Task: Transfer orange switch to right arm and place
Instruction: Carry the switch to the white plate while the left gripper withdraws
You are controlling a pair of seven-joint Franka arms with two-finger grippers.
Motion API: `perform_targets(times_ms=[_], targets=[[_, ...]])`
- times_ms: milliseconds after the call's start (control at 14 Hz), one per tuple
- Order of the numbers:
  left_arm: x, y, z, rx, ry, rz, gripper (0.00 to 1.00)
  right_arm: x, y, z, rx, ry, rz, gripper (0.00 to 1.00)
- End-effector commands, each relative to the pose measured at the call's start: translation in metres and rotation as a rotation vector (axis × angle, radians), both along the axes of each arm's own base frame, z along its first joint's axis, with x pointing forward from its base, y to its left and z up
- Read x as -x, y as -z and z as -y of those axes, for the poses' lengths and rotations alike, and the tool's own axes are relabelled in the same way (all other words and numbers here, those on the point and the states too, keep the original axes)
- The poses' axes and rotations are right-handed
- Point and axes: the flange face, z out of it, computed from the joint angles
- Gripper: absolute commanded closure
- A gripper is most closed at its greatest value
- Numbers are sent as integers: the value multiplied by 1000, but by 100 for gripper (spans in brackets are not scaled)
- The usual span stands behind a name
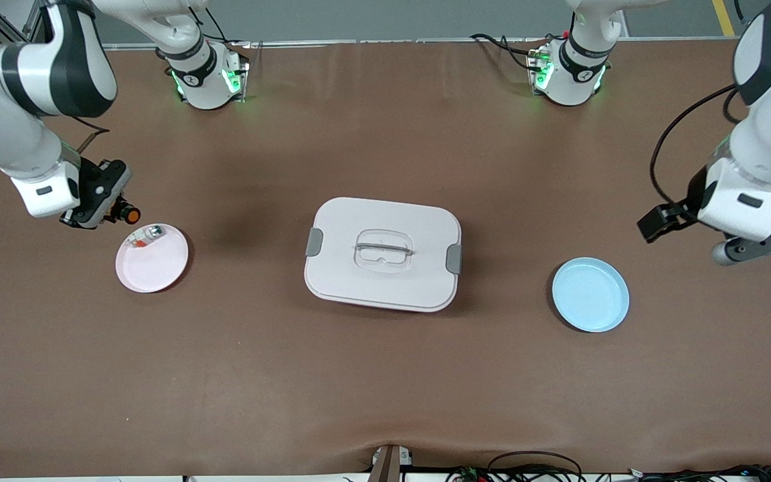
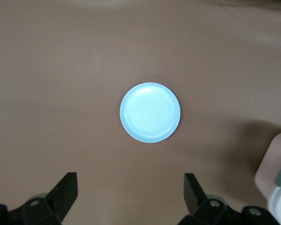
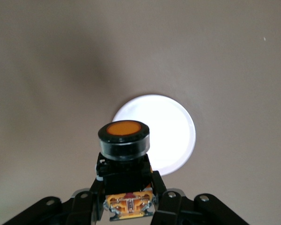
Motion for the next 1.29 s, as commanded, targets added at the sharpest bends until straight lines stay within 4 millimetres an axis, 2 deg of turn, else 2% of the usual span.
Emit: perform_targets(times_ms=[0,286,500,571,929,1214], targets=[[31,-11,-25,17,66,-25,0,-5,26,4,40,-42,5,98],[47,-21,-50,25,122,-31,0,-23,75,30,62,-100,27,98],[61,-28,-48,30,135,-24,0,-30,107,44,55,-125,35,98],[59,-26,-49,32,134,-25,0,-31,118,48,52,-131,33,98],[62,-25,-44,53,138,-35,0,-24,170,53,33,-160,42,97],[61,-23,-39,58,146,-37,0,-20,201,48,24,-216,35,92]])
